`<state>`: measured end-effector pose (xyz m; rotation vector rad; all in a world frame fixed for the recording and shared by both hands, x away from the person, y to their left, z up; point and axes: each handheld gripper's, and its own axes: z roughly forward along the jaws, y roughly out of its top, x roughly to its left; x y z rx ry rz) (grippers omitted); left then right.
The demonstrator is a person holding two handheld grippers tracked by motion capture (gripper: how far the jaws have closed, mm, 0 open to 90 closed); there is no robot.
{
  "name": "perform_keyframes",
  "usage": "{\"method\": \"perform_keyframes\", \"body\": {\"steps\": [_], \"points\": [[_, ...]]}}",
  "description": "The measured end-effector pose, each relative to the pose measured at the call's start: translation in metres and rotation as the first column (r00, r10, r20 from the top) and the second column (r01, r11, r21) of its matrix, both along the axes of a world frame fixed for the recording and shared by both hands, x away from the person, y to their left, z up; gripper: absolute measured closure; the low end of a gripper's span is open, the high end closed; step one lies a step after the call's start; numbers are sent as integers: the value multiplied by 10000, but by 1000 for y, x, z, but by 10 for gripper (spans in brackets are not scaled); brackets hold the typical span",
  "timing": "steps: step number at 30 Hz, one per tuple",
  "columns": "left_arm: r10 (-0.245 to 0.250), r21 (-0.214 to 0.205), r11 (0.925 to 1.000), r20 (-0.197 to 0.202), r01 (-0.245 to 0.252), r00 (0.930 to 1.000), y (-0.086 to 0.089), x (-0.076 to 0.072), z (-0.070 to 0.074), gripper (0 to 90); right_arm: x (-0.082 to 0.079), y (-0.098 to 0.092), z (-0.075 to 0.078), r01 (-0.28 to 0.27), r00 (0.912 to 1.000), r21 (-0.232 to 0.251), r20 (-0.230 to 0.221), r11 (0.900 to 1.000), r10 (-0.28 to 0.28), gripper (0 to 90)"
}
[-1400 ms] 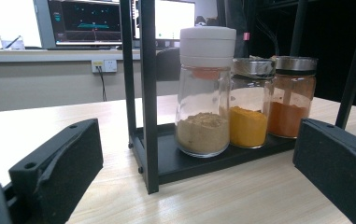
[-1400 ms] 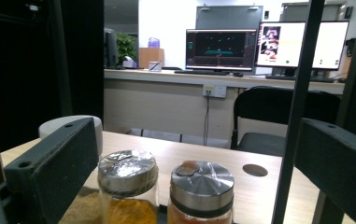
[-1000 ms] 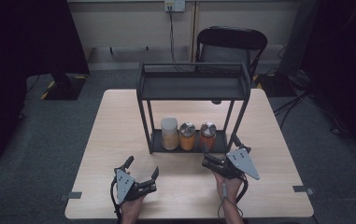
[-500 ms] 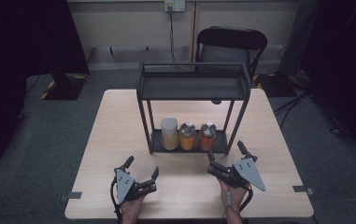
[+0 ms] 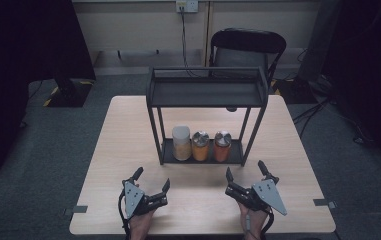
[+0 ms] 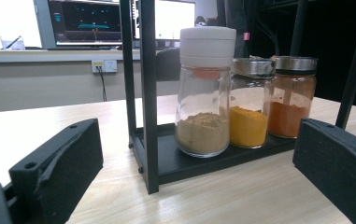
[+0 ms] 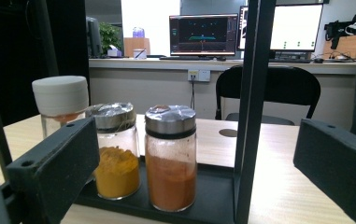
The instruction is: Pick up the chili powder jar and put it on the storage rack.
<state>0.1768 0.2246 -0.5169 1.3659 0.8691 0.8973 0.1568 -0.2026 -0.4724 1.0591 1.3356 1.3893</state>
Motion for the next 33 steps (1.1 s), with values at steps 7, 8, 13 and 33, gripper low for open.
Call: {"method": "perform_keyframes", "body": {"steps": [7, 8, 13, 33], "points": [[1, 2, 10000, 3, -1, 10000, 0, 0, 0, 11, -6, 1, -11, -19, 10000, 73, -81, 10000, 20, 0], [0, 4, 10000, 2, 0, 10000, 0, 0, 0, 11, -7, 1, -12, -2, 10000, 27, -70, 10000, 2, 0], [3, 1, 10000, 4, -3, 10000, 0, 0, 0, 11, -10, 1, -20, -35, 9998, 85, -174, 10000, 36, 0], [25, 0, 10000, 4, -25, 10000, 0, 0, 0, 11, -12, 10, -42, 270, 9992, -435, -292, 9987, -282, 0]]}}
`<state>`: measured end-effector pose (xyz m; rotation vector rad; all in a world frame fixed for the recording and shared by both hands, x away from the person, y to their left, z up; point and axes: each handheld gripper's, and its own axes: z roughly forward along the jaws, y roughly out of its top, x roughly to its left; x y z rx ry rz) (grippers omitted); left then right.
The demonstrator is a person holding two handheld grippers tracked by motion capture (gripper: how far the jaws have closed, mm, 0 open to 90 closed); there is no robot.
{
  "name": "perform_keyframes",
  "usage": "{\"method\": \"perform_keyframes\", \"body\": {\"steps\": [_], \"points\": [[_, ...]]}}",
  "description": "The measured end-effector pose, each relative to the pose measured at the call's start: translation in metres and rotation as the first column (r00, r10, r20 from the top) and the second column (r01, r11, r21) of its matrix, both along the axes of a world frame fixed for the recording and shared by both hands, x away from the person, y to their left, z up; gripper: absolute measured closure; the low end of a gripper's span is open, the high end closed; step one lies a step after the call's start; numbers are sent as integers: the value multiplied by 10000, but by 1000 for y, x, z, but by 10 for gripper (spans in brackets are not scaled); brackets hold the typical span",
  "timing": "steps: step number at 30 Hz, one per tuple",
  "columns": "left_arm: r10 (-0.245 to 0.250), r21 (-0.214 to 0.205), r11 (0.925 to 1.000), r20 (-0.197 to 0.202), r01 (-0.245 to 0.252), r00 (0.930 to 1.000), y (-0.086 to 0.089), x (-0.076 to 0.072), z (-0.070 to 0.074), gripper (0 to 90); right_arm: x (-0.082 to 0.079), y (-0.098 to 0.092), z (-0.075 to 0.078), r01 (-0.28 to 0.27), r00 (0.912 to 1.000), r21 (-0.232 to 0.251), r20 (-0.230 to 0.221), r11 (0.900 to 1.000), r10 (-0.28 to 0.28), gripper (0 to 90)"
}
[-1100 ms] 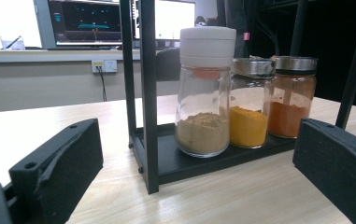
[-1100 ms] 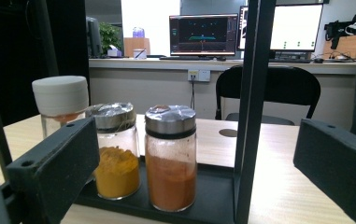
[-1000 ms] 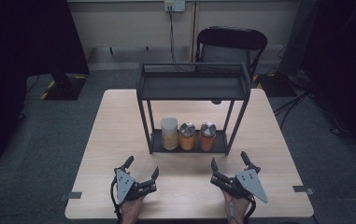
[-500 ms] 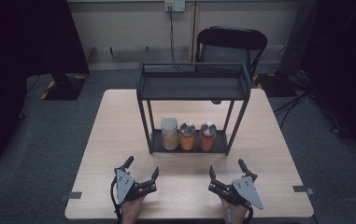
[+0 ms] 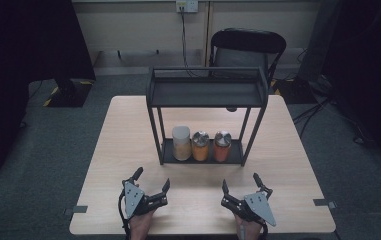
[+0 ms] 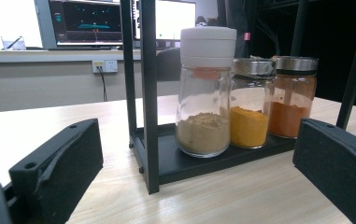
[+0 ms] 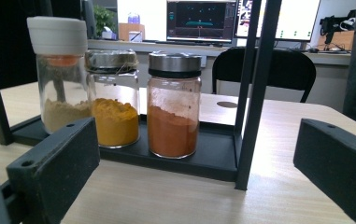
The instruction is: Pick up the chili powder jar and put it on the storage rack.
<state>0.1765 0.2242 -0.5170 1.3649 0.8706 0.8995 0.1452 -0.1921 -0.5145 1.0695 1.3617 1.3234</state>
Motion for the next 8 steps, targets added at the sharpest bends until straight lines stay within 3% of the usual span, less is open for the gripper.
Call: {"method": "perform_keyframes", "body": {"steps": [8], "points": [[-1, 3, 10000, -1, 1, 10000, 0, 0, 0, 11, -1, -2, -4, 85, 9999, 426, 116, 9991, -90, 0]]}}
